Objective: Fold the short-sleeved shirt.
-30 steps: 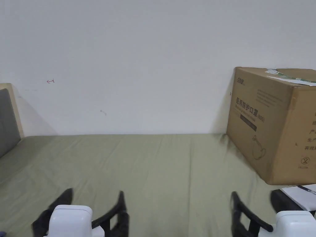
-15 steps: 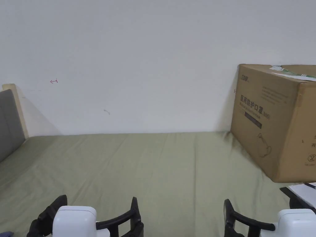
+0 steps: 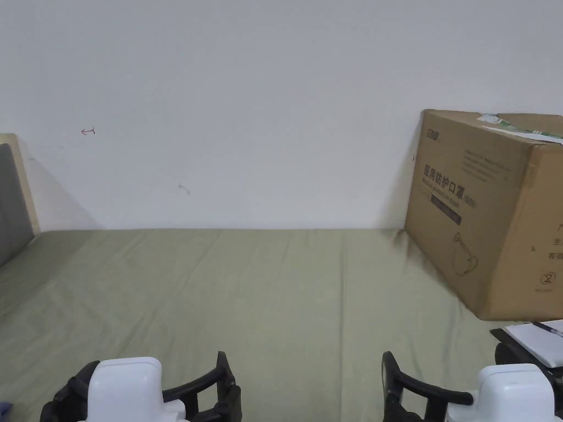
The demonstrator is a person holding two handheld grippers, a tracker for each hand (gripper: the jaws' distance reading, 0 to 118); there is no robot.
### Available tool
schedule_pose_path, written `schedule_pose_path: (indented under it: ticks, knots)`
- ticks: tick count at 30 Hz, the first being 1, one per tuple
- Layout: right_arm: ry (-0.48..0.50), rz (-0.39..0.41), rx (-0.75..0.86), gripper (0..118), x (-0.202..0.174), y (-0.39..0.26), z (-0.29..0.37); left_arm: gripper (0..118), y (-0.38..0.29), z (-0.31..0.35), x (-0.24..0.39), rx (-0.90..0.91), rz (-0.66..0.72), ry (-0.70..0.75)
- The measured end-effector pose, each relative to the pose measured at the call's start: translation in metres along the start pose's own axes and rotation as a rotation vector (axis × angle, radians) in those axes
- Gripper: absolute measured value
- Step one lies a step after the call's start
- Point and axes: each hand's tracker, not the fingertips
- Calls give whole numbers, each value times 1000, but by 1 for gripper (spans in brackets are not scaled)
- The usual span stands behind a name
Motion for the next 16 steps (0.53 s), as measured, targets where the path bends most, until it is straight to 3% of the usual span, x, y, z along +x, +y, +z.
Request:
schedule_pose_path:
  ticks: [13,16]
  knots:
    - [16,-1,-60,118,-5,-9,-6,118,-9,-10,5,-95,-62,63]
    - [20,-4,-67,118,-5,-10,-6,117,-8,-10,1,-107,-4,20]
